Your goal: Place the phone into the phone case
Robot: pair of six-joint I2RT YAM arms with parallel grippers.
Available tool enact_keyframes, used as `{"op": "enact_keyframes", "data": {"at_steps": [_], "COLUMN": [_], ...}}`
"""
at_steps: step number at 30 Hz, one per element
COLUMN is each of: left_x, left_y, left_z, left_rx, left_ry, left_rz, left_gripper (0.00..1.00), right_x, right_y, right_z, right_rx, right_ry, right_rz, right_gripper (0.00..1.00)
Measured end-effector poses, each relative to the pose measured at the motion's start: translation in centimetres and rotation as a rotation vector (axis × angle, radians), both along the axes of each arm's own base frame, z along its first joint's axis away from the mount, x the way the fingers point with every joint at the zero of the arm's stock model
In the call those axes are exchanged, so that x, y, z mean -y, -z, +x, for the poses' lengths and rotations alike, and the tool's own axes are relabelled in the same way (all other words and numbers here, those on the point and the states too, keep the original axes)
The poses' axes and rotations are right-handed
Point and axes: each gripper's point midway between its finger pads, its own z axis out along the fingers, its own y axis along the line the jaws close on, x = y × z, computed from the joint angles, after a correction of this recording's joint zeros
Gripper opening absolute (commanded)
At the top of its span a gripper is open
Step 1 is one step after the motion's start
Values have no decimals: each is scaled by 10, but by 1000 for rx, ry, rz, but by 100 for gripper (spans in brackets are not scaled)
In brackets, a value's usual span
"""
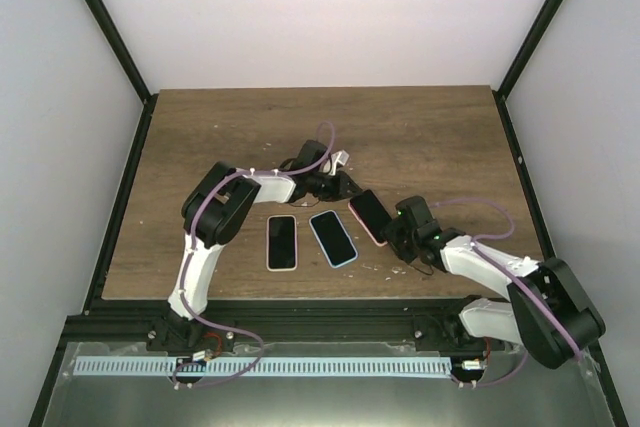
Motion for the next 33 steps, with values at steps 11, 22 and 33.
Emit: {"op": "enact_keyframes", "data": {"at_steps": [11, 22, 33], "left_x": [-7, -11, -26], "left_y": [4, -1, -49], "left_z": [-4, -10, -14], "left_rx": [4, 0, 27], "left_ry": [-20, -36, -70], "left_rz": [19, 57, 89], "left_gripper": [15, 39, 49], "right_x": [0, 1, 11], "right_y": [1, 1, -51], "right_z": [2, -1, -9], "right_rx": [7, 11, 237], "right_ry": [3, 17, -185], "right_rz": [3, 18, -91], "right_gripper": [35, 45, 81]}}
